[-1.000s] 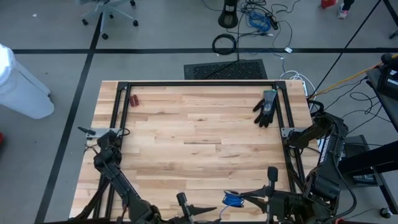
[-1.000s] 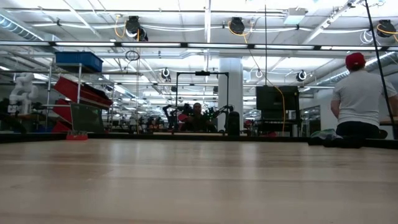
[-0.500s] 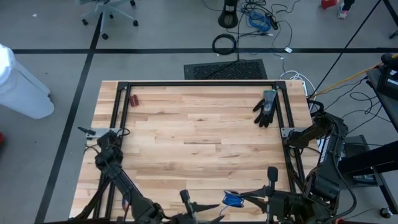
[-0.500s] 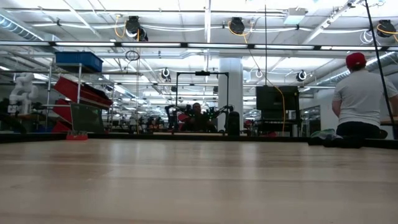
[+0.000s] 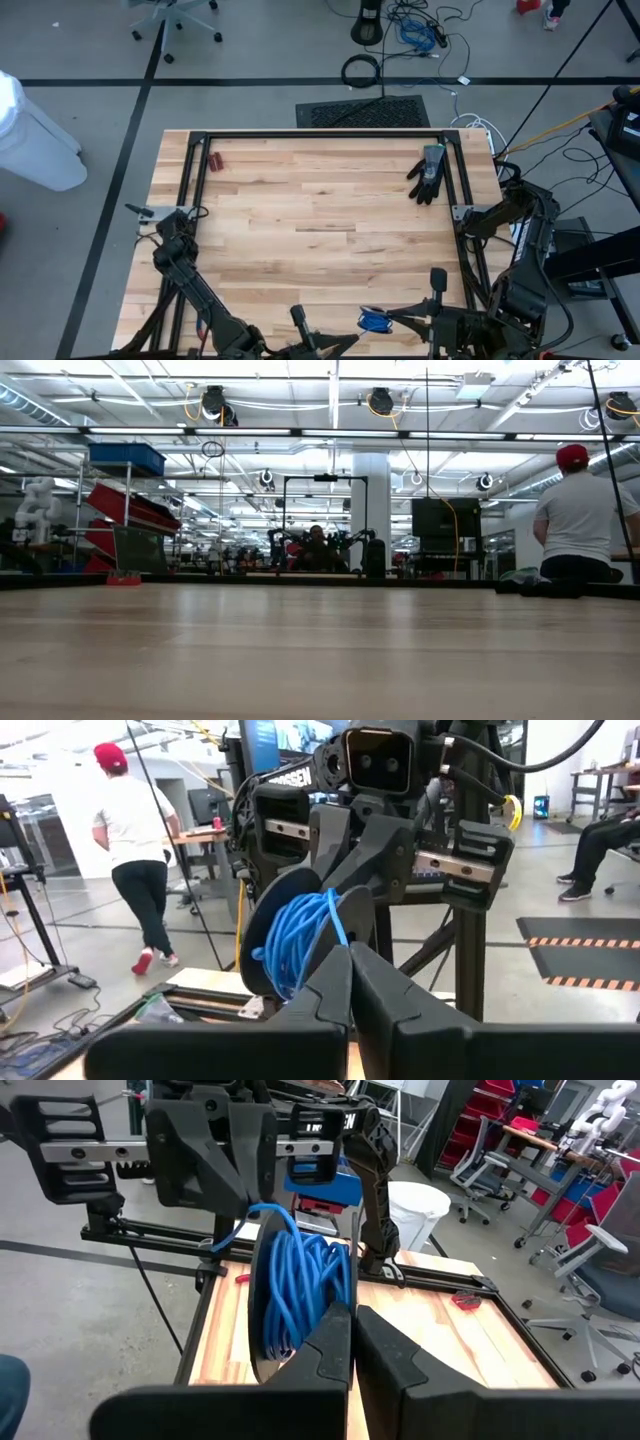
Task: Coil cords
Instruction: Coil the blue wire onto a spool
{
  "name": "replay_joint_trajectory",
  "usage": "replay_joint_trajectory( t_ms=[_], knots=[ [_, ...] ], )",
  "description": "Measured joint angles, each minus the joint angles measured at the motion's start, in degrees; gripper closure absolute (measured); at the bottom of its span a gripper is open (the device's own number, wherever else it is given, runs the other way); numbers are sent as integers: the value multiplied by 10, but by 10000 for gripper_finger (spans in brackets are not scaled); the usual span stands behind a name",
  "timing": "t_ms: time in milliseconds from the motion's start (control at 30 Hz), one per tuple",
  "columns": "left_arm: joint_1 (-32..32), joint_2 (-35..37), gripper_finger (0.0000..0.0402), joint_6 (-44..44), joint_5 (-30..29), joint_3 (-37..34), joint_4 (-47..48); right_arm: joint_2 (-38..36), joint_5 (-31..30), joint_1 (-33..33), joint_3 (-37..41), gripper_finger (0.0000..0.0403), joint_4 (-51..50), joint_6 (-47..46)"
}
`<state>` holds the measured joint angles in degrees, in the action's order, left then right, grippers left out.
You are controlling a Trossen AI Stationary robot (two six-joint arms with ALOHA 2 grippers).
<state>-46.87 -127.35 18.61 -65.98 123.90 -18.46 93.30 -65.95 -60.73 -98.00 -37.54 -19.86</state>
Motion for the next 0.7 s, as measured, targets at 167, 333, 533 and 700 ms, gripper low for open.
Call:
replay_joint_trajectory(
  t_ms=[167,333,533,700],
  knots=[
    [-4,0,397,21,-16,0,0,0,0,0,0,403,0,0],
    [-16,0,399,69,-102,0,-3,0,0,0,0,403,0,0],
    [-28,7,399,93,-156,0,-4,0,0,0,0,403,0,0],
    [-34,7,400,112,-179,0,-2,0,0,0,0,403,0,2]
  ],
)
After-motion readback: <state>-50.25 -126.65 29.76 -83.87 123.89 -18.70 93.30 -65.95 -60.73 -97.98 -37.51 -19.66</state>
